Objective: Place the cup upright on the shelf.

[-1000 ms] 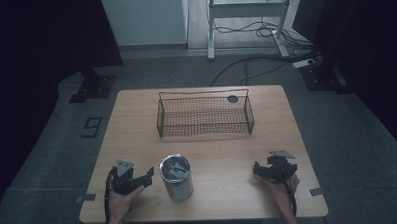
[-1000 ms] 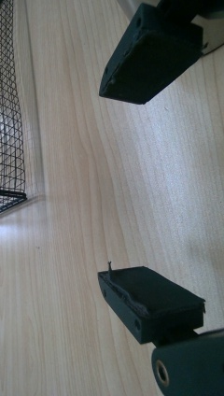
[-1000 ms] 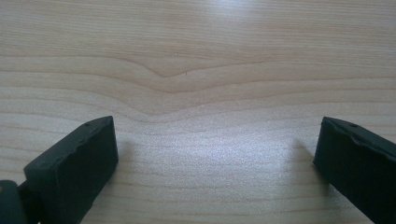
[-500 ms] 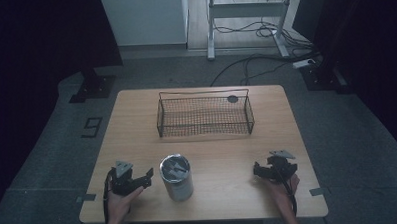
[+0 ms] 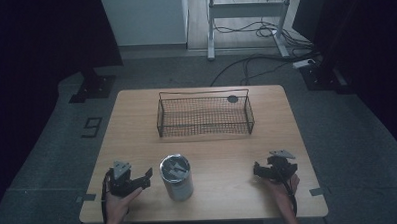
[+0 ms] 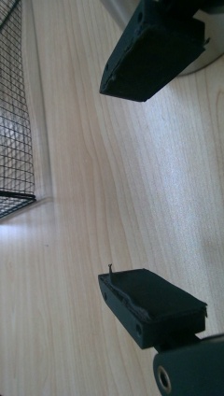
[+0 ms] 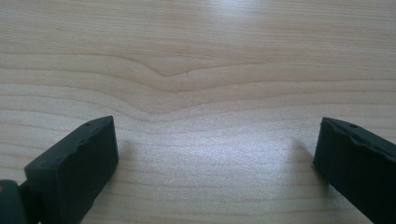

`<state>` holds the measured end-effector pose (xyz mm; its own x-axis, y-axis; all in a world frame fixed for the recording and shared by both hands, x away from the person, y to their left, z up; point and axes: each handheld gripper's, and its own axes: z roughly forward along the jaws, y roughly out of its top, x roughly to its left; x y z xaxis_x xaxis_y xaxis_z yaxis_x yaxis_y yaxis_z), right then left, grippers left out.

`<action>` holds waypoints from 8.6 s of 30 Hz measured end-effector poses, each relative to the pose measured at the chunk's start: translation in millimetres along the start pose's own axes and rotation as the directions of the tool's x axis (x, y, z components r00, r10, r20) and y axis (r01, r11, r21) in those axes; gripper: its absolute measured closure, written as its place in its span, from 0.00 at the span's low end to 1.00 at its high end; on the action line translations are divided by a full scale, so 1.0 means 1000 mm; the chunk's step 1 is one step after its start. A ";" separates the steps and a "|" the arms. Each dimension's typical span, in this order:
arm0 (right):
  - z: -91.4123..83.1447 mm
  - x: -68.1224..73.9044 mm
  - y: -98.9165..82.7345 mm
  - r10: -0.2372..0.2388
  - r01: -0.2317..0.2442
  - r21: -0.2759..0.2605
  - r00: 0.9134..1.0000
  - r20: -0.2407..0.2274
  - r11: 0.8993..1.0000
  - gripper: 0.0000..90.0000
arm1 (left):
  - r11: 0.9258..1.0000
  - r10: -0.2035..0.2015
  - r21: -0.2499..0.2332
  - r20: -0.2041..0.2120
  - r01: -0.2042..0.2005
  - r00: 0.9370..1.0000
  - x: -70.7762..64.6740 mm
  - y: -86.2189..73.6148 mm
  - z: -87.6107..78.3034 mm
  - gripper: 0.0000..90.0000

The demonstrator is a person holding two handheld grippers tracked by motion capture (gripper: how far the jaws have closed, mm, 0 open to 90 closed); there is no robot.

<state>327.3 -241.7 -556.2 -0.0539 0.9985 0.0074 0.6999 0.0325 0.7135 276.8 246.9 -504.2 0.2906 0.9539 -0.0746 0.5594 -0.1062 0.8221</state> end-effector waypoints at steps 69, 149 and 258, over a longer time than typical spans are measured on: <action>0.000 0.000 0.000 -0.001 0.001 -0.004 1.000 0.002 1.000 0.00 | 0.971 0.237 -0.079 0.326 -0.224 0.915 -0.087 0.010 -0.021 0.00; -0.001 0.000 0.000 -0.003 0.003 -0.005 1.000 -0.002 1.000 0.02 | 0.963 0.268 -0.099 0.263 -0.250 0.927 -0.103 0.008 -0.004 0.05; 0.000 -0.001 0.001 -0.006 0.006 -0.004 1.000 -0.001 1.000 0.01 | 0.966 0.216 -0.188 0.217 -0.176 0.952 -0.091 0.157 -0.014 0.05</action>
<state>328.1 -242.5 -555.9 -0.0588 0.9983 0.0042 0.6966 0.0380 0.7164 327.7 147.2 -360.1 0.5659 0.8243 -0.0160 0.3434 -0.2181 0.9135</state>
